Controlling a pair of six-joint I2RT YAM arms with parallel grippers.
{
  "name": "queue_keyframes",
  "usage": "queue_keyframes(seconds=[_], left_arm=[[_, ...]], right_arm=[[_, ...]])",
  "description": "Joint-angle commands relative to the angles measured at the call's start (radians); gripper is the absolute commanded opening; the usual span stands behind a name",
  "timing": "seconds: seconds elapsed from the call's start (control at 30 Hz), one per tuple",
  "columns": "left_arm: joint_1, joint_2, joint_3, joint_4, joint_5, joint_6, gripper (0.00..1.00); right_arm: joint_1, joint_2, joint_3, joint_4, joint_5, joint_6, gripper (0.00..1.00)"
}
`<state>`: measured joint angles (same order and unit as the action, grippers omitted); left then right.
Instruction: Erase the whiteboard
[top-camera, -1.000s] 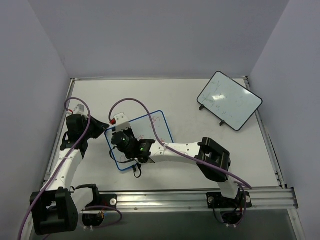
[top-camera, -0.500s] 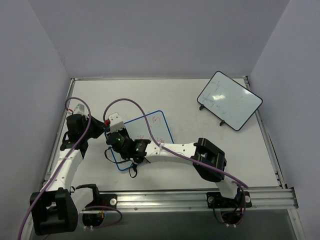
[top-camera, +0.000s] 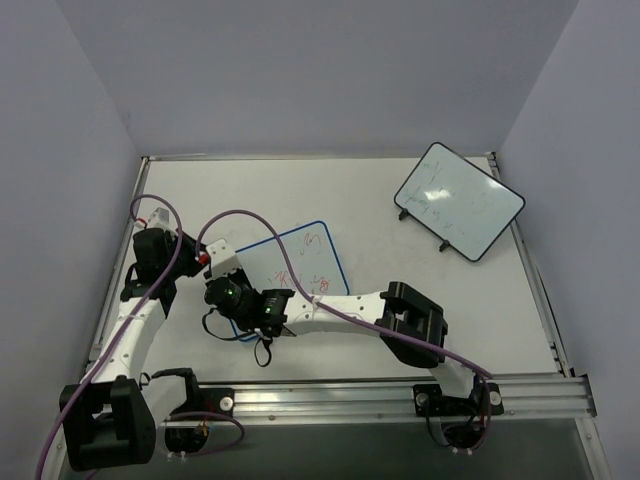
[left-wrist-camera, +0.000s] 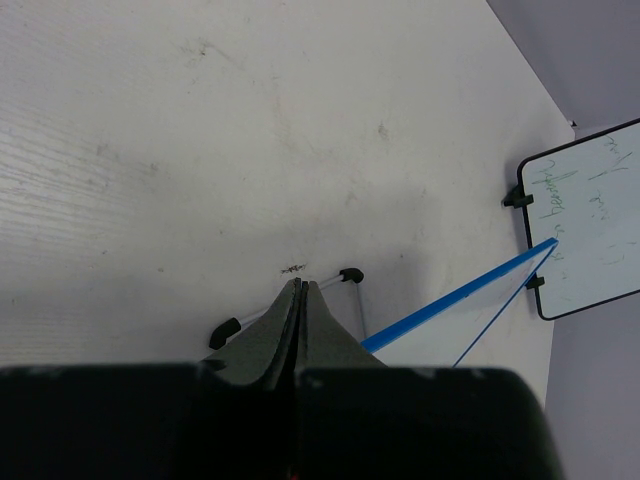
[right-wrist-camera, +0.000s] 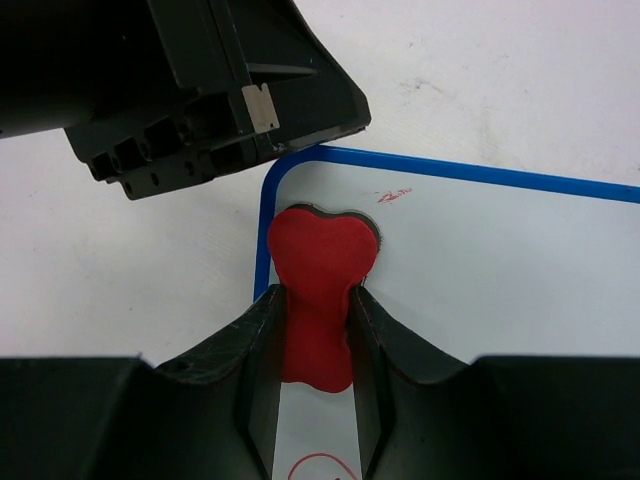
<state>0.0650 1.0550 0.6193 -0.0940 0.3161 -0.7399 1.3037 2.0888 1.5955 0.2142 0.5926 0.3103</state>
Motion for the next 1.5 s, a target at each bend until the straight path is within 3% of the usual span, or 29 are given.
queue_keyframes(seconds=[0.0,0.53,1.07,1.47], left_arm=[[-0.013,-0.015,0.005,0.016,0.017,0.011,0.02],[-0.017,-0.013,-0.001,0.020,0.014,0.013,0.02],[-0.021,-0.020,0.000,0.016,0.011,0.014,0.02],[-0.024,-0.021,0.000,0.017,0.012,0.011,0.02]], right_arm=[[-0.015,-0.012,0.012,-0.029,0.045,0.016,0.00],[-0.139,-0.130,-0.114,-0.044,0.075,0.056,0.00],[-0.020,-0.009,0.009,-0.053,0.029,0.041,0.00],[-0.044,-0.041,-0.014,-0.076,0.061,0.064,0.00]])
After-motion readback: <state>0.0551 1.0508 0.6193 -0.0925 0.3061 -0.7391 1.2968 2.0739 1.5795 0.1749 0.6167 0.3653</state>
